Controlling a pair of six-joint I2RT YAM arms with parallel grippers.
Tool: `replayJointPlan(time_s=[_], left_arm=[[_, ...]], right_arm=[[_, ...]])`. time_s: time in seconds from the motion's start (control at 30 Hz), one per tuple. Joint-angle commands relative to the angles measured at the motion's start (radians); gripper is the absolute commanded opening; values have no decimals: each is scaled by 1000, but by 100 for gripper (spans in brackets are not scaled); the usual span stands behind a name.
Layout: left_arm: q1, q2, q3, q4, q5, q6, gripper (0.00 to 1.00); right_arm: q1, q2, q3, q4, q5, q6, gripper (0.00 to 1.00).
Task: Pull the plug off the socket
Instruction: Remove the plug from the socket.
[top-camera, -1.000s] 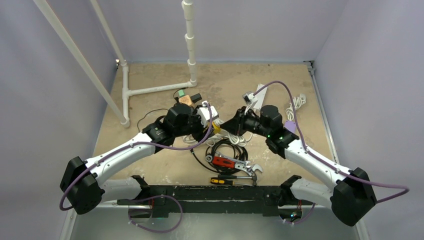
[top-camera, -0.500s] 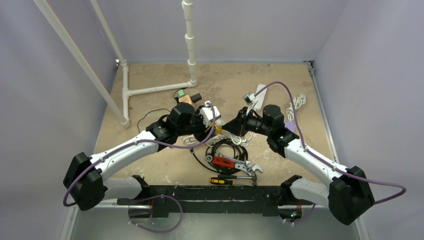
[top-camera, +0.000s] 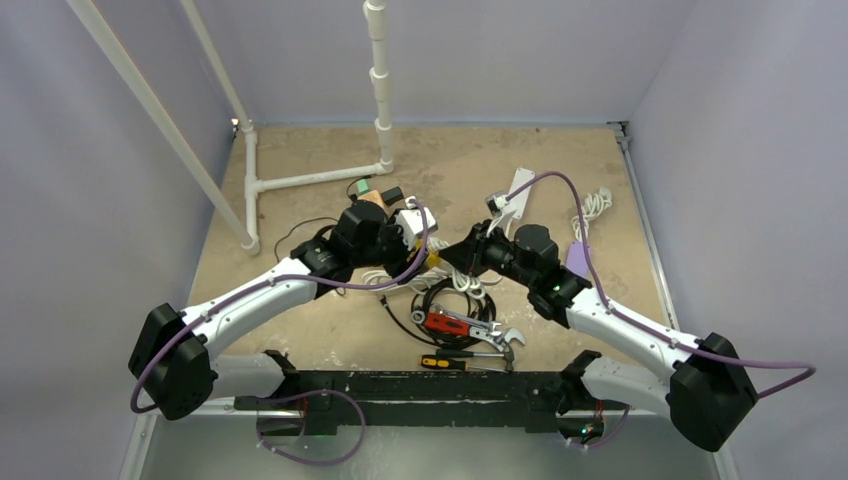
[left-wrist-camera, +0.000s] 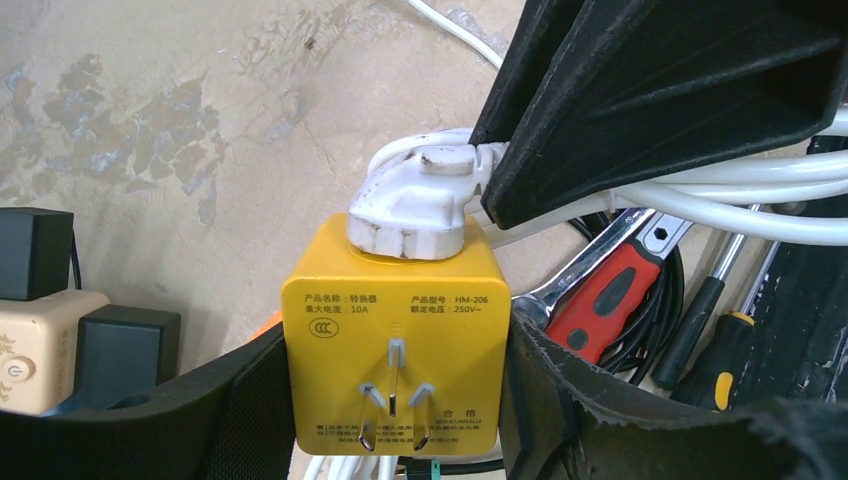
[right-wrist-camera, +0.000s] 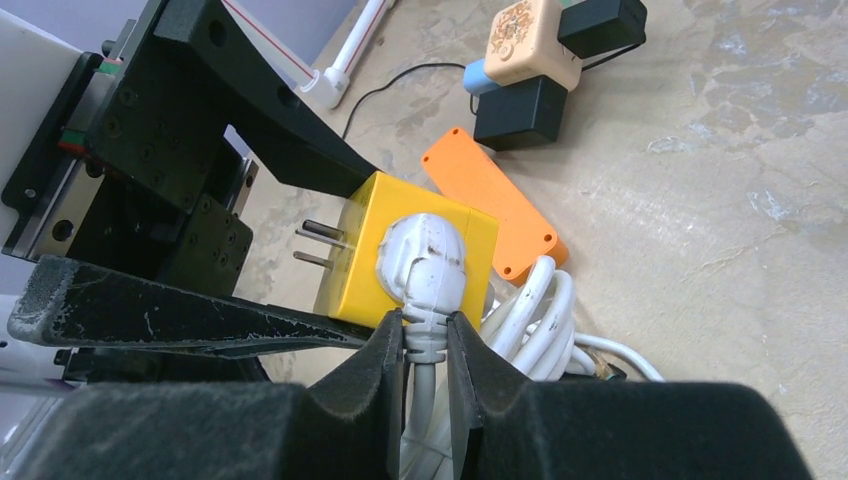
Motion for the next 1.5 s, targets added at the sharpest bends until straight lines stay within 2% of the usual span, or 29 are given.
replayJointPlan(time_s=[0.0, 0.3, 0.5, 0.73, 1.0, 1.27, 1.47], left_arm=[[51, -7, 16, -8, -75, -14, 0], [5, -30, 17, -43, 20, 49, 0], [3, -42, 14, -43, 27, 51, 0], [22, -25, 33, -50, -119, 5, 0], [58, 0, 44, -54, -133, -25, 0], [79, 25, 55, -62, -156, -46, 0], [81, 14, 43, -57, -129, -34, 0]], right_arm=[[14, -39, 37, 105, -63, 31, 0], [-185, -29, 11, 141, -340, -63, 0], [-206, -2, -3, 191, -410, -57, 0], [-201, -21, -3, 170, -345, -38, 0], [-134, -73, -10, 144, -255, -15, 0], [-1, -48, 43, 83, -91, -13, 0], [4, -39, 43, 78, -97, -12, 0]])
